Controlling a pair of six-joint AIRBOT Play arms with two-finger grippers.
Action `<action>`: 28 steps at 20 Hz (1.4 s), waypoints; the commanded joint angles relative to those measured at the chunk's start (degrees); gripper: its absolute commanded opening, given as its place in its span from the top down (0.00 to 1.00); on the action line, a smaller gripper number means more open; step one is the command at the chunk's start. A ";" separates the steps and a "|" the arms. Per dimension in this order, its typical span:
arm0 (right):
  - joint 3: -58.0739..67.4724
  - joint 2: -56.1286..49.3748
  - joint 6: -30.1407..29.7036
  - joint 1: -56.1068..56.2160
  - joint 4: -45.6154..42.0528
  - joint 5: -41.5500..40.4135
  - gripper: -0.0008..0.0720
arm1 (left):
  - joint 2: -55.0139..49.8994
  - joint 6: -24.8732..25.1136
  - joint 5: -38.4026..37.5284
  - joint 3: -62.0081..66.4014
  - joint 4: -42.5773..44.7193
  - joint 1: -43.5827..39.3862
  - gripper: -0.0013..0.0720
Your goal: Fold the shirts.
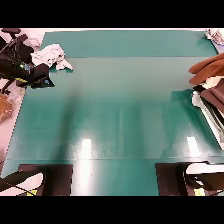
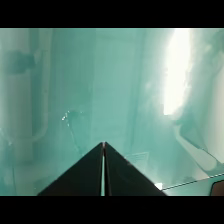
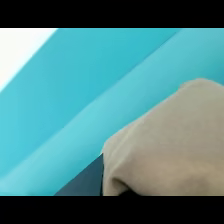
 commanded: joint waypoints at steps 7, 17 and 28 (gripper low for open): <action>0.04 8.92 -0.96 -12.07 5.09 6.71 0.97 | 0.04 -0.28 0.22 -0.02 -0.48 0.04 0.95; -9.05 10.32 9.14 -13.35 -16.68 18.60 0.97 | 0.04 -0.28 0.52 0.00 -2.21 0.04 0.95; -24.00 10.29 11.23 -13.40 -48.89 21.33 0.96 | 0.04 -0.26 0.59 0.00 -3.34 0.04 0.95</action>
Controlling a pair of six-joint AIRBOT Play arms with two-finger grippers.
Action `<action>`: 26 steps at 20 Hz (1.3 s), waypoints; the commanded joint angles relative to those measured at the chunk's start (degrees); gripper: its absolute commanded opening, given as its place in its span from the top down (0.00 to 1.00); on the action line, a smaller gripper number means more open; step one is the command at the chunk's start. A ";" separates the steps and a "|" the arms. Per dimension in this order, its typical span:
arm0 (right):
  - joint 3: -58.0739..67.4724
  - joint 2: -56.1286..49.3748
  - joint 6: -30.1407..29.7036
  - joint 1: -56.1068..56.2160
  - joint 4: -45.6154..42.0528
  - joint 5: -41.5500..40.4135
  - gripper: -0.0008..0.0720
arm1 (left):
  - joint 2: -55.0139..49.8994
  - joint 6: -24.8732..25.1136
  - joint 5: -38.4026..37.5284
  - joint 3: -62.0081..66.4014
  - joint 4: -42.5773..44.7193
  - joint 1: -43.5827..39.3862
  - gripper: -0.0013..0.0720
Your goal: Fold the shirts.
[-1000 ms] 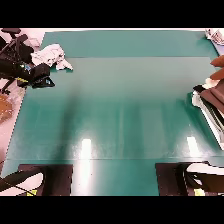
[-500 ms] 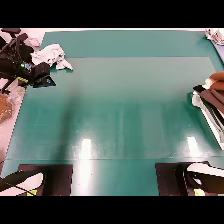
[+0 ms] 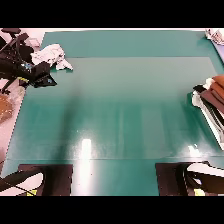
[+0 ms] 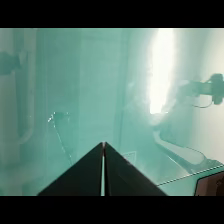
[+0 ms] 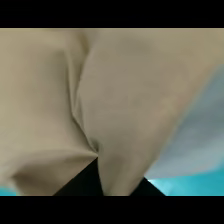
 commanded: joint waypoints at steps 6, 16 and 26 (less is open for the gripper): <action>-8.59 -2.19 -6.86 -0.04 -22.43 1.86 0.14 | 0.04 0.11 0.09 0.00 -0.02 0.02 0.95; 15.30 2.43 -24.59 10.27 32.89 -11.39 0.61 | 1.88 9.20 5.51 -1.07 0.20 0.02 0.95; -53.35 36.83 -44.94 48.24 40.15 -34.93 0.83 | 53.64 8.59 28.28 -50.31 10.80 0.02 0.95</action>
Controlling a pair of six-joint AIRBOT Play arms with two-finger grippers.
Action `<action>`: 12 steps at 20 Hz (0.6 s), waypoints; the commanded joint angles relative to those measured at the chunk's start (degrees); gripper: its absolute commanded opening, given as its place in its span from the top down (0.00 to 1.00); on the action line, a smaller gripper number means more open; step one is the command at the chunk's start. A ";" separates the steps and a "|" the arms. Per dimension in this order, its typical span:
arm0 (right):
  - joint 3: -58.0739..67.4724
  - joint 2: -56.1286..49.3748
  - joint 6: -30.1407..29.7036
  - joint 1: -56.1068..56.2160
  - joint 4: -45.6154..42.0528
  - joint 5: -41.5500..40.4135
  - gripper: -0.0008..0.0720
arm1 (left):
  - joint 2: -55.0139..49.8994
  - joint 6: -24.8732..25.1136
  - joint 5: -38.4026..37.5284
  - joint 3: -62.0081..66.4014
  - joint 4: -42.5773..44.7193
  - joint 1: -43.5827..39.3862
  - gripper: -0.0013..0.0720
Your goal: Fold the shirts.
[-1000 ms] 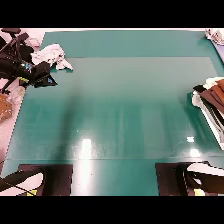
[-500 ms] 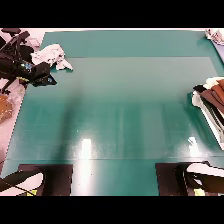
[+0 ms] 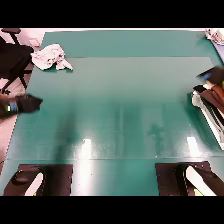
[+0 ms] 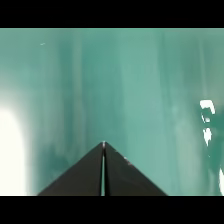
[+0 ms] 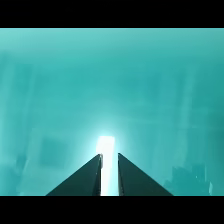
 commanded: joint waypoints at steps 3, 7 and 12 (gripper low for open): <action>-31.52 16.74 -1.75 18.56 1.90 -12.98 0.83 | 20.87 -0.74 3.17 -20.15 1.75 0.02 0.95; -37.38 24.35 -0.28 22.84 1.90 -18.64 0.82 | 21.18 -0.72 -3.04 -21.05 1.53 0.02 0.95; -37.55 29.66 0.28 22.88 1.90 -16.83 0.82 | 21.20 -0.72 -1.55 -21.05 1.53 0.02 0.95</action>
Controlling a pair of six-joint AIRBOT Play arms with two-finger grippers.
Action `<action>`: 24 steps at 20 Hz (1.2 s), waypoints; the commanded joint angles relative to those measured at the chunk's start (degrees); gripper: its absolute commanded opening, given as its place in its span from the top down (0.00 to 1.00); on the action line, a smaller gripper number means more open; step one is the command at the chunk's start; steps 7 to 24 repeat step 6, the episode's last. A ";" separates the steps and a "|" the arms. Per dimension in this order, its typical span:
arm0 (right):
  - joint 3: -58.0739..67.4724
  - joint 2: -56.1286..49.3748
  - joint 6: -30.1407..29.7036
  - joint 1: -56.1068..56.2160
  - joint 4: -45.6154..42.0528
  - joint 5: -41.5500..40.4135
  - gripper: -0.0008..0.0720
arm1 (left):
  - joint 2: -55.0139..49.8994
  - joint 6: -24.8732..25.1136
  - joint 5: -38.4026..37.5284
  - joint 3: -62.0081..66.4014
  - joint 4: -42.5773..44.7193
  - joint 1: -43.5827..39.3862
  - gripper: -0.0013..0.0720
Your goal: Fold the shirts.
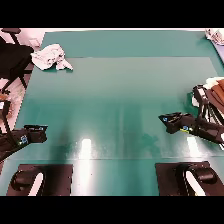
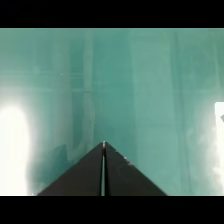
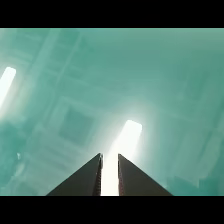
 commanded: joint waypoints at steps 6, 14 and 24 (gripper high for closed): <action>-1.25 8.22 0.46 0.81 0.11 -0.44 0.82 | 0.48 -0.02 -0.13 -0.52 0.00 0.02 0.95; -1.25 8.22 0.46 0.81 0.11 -0.44 0.82 | 0.48 -0.02 -0.13 -0.52 0.00 0.02 0.95; -1.25 8.22 0.46 0.81 0.11 -0.44 0.82 | 0.48 -0.02 -0.13 -0.52 0.00 0.02 0.95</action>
